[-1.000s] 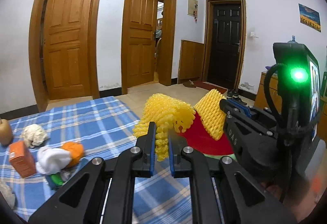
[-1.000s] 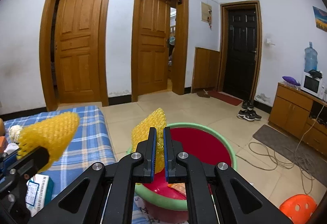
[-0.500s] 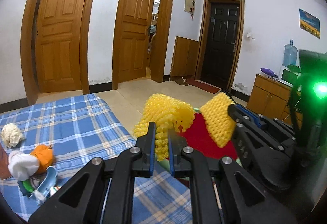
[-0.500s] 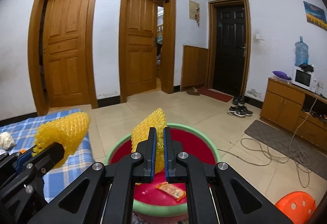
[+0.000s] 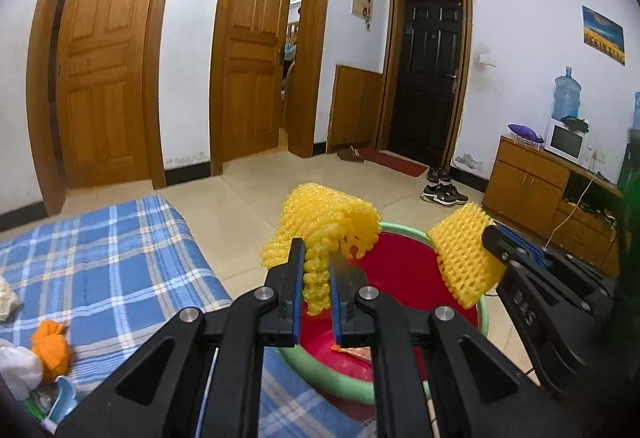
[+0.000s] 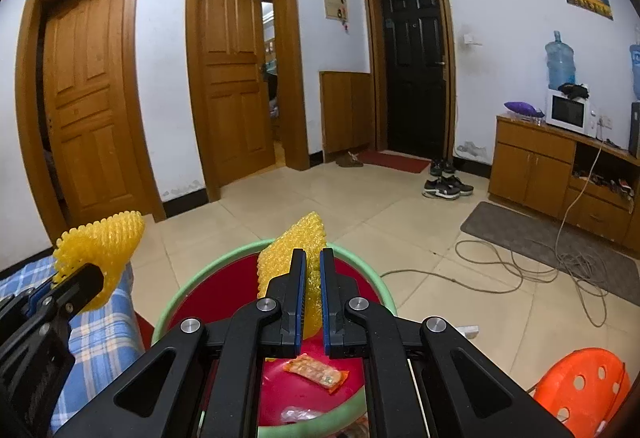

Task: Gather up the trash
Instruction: 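Carry both yellow foam nets over the bin and open both tools, then withdraw both tools from the bin back toward the table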

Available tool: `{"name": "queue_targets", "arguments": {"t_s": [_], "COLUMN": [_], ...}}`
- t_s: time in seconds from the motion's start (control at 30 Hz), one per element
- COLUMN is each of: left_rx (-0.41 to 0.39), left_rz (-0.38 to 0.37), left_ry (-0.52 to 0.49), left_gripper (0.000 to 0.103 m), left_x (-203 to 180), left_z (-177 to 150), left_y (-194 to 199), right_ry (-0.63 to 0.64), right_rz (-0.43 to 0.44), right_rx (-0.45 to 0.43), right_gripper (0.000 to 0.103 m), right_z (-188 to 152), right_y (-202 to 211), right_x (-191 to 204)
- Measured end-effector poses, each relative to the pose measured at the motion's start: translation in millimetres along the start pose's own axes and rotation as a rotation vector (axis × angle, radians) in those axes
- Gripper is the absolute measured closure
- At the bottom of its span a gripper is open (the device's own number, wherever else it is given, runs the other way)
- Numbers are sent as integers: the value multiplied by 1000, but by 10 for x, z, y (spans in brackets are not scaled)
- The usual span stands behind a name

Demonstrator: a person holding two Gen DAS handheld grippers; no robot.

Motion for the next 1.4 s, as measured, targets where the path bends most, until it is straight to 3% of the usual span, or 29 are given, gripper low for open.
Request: {"name": "queue_targets", "arguments": {"t_s": [0.1,0.23,0.37,0.4,0.47,0.5,0.97,1.4], "left_rx": [20,-59,-70,-69,-59,-57,-72,44], "left_rz": [-2,1,23,30,43,45,87,112], "left_ry": [-20,-33,-44,-37,-17,-10,-6,65], "left_gripper": [92,88,48,34,21,20,17,17], "left_x": [-57,-75,-86,-68,-19,0,46,278], "left_z": [-12,45,45,46,47,47,62,-133], "left_y": [-72,89,116,114,94,91,112,122], "right_ry": [3,23,25,19,4,-3,-17,31], "right_rz": [-5,-11,-40,-40,-40,-39,9,19], "right_rx": [2,6,10,15,23,23,24,-7], "right_gripper": [97,96,89,82,69,63,54,42], "right_z": [18,52,39,29,12,6,12,85], "right_y": [-11,-15,-12,-18,-31,-27,-2,132], "right_x": [63,145,109,96,67,54,41,104]}}
Point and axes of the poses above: each gripper's, at about its wrist camera, not at the fingertips, and y roughly against the way its jaws point, x to its left, z to its top, the point moved 10 cm from there along -y, roughly the way its jaws point, and after that the axes turned 9 degrees about y, right-handed, at the moved point
